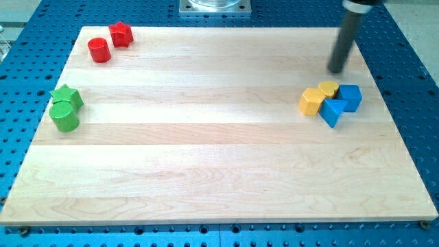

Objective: Put the cube to the bottom of hexagon

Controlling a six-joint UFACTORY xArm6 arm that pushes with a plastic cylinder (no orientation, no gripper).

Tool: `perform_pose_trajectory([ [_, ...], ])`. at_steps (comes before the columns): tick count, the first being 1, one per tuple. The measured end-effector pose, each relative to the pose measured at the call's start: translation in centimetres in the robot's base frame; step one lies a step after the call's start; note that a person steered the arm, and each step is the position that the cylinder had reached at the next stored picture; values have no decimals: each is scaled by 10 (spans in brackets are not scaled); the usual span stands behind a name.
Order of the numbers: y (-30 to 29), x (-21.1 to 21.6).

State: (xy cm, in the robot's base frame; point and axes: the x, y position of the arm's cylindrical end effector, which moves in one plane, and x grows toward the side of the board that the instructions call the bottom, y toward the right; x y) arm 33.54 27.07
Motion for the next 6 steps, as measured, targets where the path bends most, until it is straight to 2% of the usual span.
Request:
perform_pose_trajectory([
  [1,25,44],
  [2,22,88],
  [3,-1,94],
  [4,13,61],
  [5,-25,69],
  [6,-73,132],
])
